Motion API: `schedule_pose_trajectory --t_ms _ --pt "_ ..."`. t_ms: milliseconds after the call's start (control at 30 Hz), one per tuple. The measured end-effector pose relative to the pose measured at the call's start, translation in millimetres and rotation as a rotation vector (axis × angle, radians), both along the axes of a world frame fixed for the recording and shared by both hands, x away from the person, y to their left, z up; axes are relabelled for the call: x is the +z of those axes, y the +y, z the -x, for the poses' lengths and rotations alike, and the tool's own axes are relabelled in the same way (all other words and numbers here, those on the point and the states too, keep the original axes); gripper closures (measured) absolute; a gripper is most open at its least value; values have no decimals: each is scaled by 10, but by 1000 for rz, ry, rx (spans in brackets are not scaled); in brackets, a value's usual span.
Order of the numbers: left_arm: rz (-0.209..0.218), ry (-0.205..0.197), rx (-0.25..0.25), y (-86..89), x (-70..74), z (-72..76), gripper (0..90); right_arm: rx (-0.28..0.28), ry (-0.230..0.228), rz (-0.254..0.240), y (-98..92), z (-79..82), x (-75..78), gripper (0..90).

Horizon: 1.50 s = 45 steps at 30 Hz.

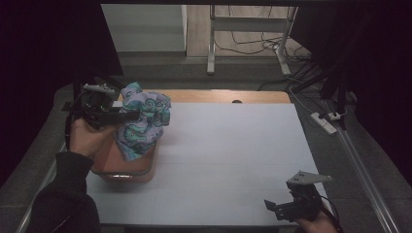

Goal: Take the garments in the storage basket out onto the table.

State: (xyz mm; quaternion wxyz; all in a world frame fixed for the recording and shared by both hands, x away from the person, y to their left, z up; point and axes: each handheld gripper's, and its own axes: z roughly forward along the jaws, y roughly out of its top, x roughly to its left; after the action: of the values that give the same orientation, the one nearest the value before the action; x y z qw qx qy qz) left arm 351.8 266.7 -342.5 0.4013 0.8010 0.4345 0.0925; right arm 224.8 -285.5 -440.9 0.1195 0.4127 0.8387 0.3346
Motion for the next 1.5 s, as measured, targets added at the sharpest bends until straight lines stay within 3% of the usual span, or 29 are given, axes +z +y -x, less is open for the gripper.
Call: schedule_pose_trajectory --t_ms 367,700,1100,1500 --pt "11 -49 -72 -374 213 -75 682 -2 0 -4 -2 4 0 0" --pt "1 -73 -146 -779 214 -134 681 -4 0 -9 -6 4 2 0" --pt "-21 -93 -212 -1238 35 -210 679 -2 1 -9 -7 4 1 0" --pt "-64 -71 -269 -1636 -364 -302 676 3 5 -9 -11 5 2 0"
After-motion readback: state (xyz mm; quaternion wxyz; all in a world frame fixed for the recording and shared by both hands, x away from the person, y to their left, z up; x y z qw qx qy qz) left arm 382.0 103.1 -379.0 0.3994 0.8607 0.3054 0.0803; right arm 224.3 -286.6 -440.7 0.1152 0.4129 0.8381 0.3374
